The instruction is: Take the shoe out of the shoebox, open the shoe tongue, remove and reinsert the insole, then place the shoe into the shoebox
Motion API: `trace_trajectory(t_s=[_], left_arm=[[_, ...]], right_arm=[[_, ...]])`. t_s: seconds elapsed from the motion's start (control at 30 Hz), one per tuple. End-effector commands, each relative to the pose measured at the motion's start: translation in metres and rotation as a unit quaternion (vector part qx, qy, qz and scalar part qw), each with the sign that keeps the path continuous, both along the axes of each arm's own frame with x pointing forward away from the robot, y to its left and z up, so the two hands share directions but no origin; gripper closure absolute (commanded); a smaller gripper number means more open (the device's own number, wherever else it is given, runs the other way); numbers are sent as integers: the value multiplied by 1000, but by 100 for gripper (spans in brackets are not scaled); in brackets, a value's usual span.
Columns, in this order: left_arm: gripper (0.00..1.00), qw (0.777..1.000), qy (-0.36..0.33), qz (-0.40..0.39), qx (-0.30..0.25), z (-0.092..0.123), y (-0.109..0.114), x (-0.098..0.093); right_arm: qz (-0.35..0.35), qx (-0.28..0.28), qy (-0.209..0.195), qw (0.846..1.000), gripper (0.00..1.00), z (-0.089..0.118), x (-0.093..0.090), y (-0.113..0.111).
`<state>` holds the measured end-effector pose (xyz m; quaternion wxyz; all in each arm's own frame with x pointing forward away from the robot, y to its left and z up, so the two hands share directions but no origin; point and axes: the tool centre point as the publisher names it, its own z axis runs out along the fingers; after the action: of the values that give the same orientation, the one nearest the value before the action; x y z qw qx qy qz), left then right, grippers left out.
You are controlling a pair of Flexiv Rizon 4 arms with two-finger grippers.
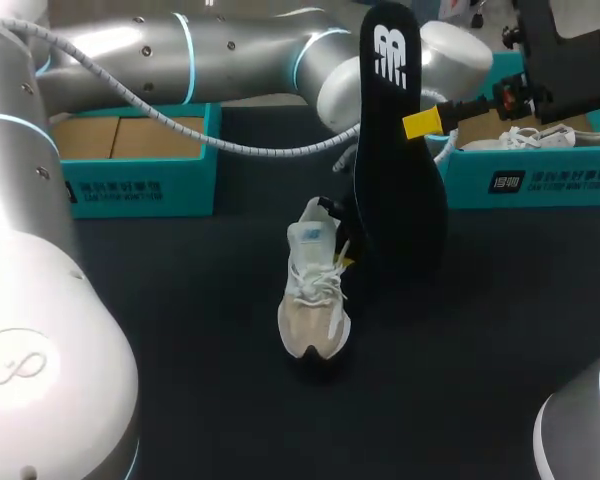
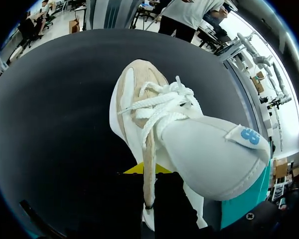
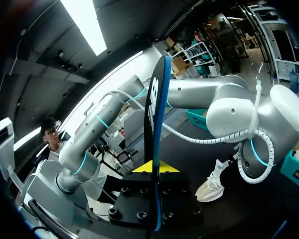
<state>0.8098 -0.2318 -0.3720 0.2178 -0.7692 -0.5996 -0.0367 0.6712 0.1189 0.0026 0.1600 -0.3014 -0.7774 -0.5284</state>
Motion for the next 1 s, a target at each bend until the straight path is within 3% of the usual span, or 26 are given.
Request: trace_trajectory(t_s=[0.03,0.47,0.7,0.73,0.77,0.8,1.0], left_arm=[[100,1000,9,6,8,-10,-5,3],[100,999,15,46,-23,-5,-13,1],[99,998,23,50,-15,-13,-18,2],[65,998,23,50,-14,-14,-18,1],[21,998,24,50,-13,-14,-18,1],[0,998,26,50,-13,-14,-18,1],[0,993,42,85,-64,-1,-19,3]], right_arm=[[0,-2,1,1000,100,0,2,2],[0,-2,1,1000,100,0,2,2],[0,-2,1,1000,100,0,2,2],[0,-2,1,1000,100,0,2,2],[0,-2,1,1000,100,0,2,2],[0,-2,1,1000,100,0,2,2],[0,-2,1,1000,100,0,2,2]])
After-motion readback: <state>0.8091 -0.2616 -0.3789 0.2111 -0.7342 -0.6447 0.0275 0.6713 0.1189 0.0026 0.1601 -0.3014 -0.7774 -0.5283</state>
